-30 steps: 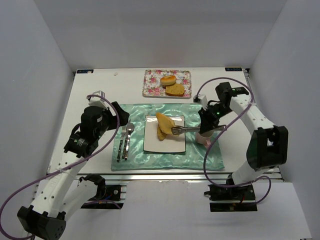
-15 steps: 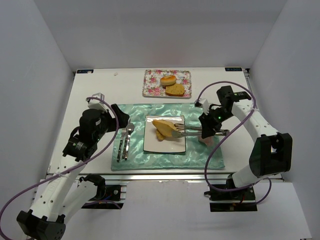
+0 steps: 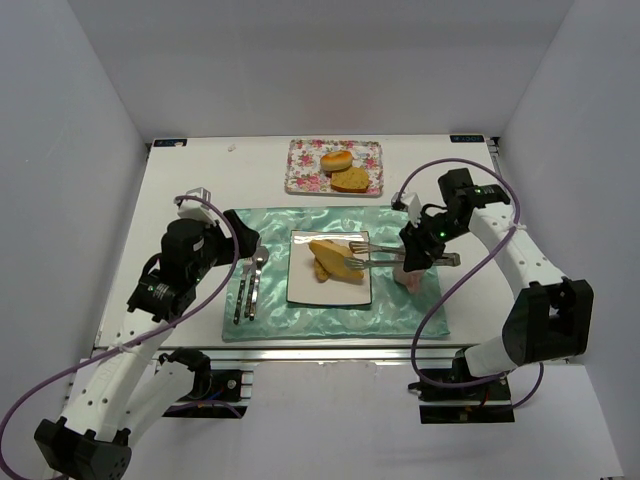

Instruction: Place the bread

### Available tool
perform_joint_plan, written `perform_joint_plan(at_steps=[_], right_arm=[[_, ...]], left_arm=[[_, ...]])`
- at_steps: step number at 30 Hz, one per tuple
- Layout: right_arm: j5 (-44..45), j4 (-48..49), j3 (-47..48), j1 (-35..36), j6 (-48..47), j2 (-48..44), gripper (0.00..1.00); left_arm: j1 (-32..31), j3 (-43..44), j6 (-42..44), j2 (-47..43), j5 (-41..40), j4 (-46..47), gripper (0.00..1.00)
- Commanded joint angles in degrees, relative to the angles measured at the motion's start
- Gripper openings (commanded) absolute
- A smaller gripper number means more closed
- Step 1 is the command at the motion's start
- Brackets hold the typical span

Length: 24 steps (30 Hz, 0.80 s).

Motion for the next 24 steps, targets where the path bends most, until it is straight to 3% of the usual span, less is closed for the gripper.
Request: perform_joint_plan(at_steps=[1,16,22,24], right_arm=[[-2.0,1.7,0.6,-0.3,-0.8,-2.4,0.51],[-2.5,3.8,1.2,-0.3,-0.2,-5.1,0.53],[-2.7,11.2,3.0,-1.7,8.4,-6.1,0.46],[-3.4,14.1,3.7,-3.8,13.5,-5.5,0.39]], left_arm=[[0.3,-0.1,0.5,0.2,0.6,1.1,0.98],[0.3,-0.5,0.5,-0.3,0.3,1.0,0.98],[0.3,0.0,0.6,-0.2,0.4,0.9,0.98],[0.3,0.2,0.6,-0.2,0.4,0.8,0.98]])
